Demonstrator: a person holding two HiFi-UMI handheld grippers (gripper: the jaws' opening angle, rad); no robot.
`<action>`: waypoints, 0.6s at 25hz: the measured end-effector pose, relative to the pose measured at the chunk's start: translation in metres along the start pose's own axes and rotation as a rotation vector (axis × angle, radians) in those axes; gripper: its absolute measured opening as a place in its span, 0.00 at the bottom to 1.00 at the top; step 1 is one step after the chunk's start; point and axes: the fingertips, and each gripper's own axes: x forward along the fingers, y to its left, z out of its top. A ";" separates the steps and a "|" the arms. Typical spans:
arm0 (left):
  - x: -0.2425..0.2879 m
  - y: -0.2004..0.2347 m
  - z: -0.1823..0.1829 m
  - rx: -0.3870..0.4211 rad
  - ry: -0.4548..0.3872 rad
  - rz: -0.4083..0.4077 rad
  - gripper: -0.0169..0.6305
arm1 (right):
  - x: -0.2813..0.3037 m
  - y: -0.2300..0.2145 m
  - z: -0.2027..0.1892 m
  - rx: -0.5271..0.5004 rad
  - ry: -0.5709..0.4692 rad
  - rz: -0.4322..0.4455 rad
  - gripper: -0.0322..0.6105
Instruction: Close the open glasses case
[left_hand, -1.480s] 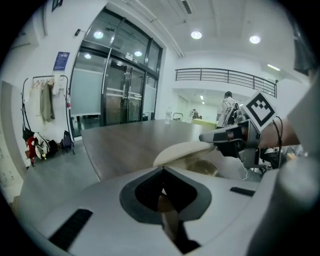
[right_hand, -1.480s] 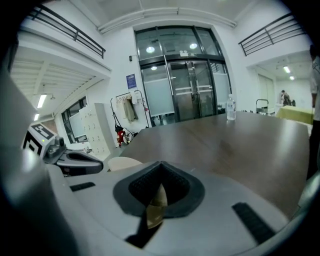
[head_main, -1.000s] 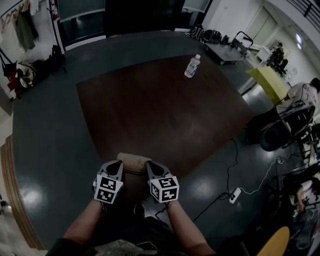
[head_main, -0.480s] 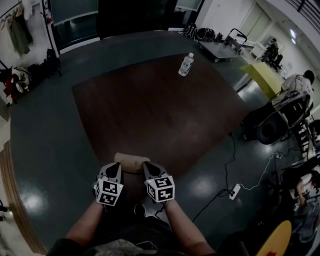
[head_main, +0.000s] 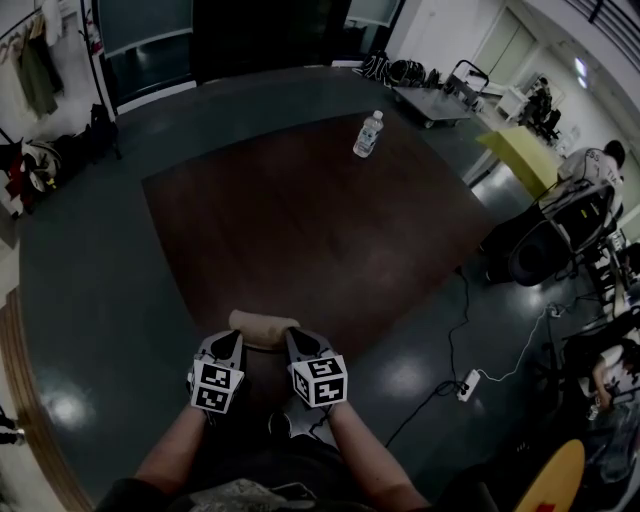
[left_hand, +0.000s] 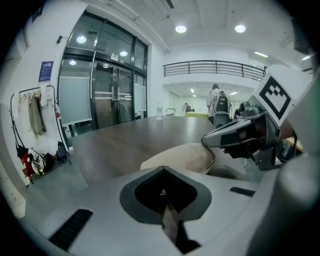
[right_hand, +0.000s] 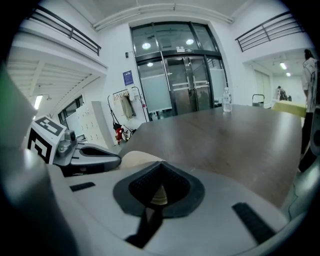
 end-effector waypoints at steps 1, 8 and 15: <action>0.000 0.000 -0.001 0.000 -0.001 0.002 0.04 | 0.000 0.001 0.000 0.002 -0.001 0.001 0.03; 0.001 0.002 0.000 0.012 -0.001 0.019 0.04 | 0.000 0.003 0.001 -0.030 0.026 0.012 0.03; -0.011 -0.011 -0.003 -0.015 0.028 0.042 0.04 | -0.019 0.004 0.003 -0.054 0.003 0.030 0.03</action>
